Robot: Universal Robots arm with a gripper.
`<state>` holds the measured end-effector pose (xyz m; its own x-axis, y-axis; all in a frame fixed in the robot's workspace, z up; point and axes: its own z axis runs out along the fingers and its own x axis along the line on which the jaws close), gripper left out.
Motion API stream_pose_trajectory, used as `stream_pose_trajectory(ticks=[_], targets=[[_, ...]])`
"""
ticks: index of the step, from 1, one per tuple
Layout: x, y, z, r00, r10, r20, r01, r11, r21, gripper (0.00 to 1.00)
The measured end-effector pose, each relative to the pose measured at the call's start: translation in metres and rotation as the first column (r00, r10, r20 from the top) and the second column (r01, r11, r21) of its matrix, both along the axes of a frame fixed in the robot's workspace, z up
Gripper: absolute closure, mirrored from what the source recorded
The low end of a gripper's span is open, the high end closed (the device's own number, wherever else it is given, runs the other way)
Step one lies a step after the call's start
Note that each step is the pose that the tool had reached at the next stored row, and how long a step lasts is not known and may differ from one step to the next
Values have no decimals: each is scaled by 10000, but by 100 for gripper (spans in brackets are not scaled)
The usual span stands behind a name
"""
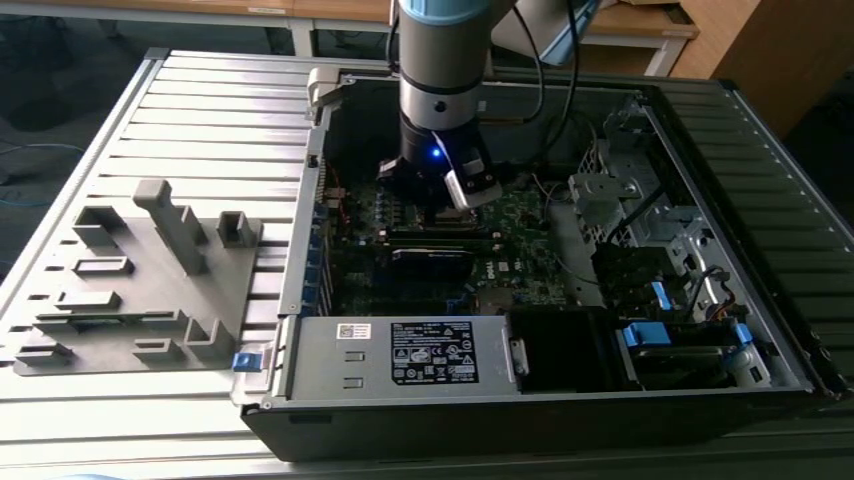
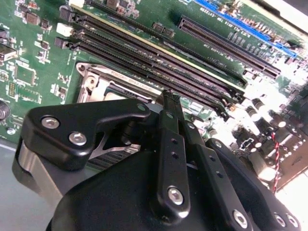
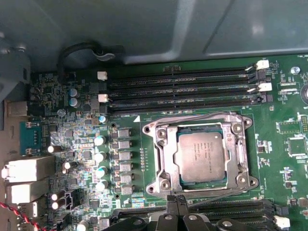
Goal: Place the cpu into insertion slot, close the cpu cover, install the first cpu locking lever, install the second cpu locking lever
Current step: 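Install the second cpu locking lever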
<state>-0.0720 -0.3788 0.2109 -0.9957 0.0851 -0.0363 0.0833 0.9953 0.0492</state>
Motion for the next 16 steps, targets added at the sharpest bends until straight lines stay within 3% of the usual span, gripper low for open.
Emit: stream_pose_trajectory(ticks=[11, 16], targets=[[-59, -6, -5, 10000, 1, 1, -1, 10000, 6, 89], [-65, -16, -9, 10000, -1, 2, 1, 9999, 108, 89]])
